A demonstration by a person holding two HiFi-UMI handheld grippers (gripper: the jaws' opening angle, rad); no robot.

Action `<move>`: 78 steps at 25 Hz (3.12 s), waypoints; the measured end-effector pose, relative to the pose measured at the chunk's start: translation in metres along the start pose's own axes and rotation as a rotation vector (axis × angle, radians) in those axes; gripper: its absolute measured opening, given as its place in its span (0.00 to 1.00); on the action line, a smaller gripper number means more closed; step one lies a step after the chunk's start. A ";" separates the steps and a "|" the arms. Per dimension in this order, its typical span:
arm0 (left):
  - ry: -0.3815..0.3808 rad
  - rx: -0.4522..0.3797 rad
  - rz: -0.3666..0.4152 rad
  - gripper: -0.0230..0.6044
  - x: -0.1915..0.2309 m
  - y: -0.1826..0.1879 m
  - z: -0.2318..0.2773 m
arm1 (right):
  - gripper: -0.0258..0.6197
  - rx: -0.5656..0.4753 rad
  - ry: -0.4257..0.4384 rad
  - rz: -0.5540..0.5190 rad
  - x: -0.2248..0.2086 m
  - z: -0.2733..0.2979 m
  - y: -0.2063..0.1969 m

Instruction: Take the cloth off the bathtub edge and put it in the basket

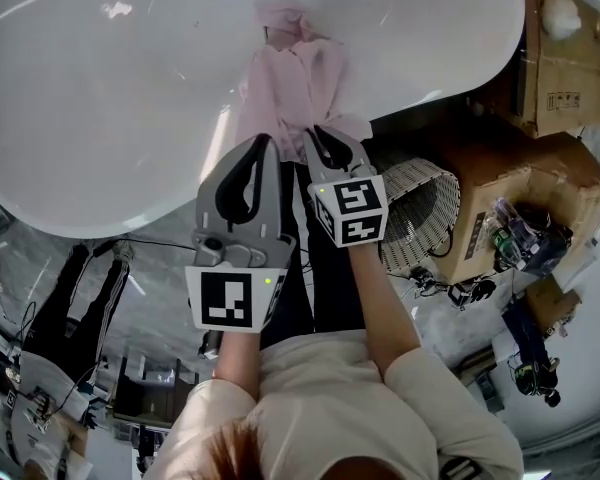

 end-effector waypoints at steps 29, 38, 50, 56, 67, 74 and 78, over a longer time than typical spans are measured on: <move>0.019 -0.018 0.033 0.11 -0.001 0.002 -0.003 | 0.15 0.051 0.016 -0.034 0.001 0.014 -0.001; 0.015 -0.019 0.044 0.11 -0.002 0.007 -0.006 | 0.12 0.003 0.094 0.069 0.007 -0.005 0.007; 0.014 -0.113 0.168 0.11 0.004 0.072 -0.032 | 0.12 -0.197 0.238 0.220 0.043 -0.093 0.084; -0.004 -0.159 0.212 0.11 0.009 0.112 -0.045 | 0.12 -0.275 0.267 0.256 0.062 -0.137 0.121; -0.089 -0.277 0.263 0.11 0.001 0.180 -0.067 | 0.12 -0.479 0.297 0.220 0.105 -0.217 0.184; -0.116 -0.307 0.261 0.11 -0.008 0.200 -0.083 | 0.12 -0.580 0.294 0.141 0.132 -0.255 0.216; -0.123 -0.339 0.252 0.11 -0.006 0.213 -0.087 | 0.12 -0.631 0.299 0.117 0.147 -0.271 0.232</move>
Point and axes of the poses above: the fingertips, and each gripper's own axes: z forward along the fingers, x to its left, y out of its top, the point moved 6 cm from there along -z, backward along the fingers, and after that the axes turned 13 degrees about z, right-handed, at the moved point
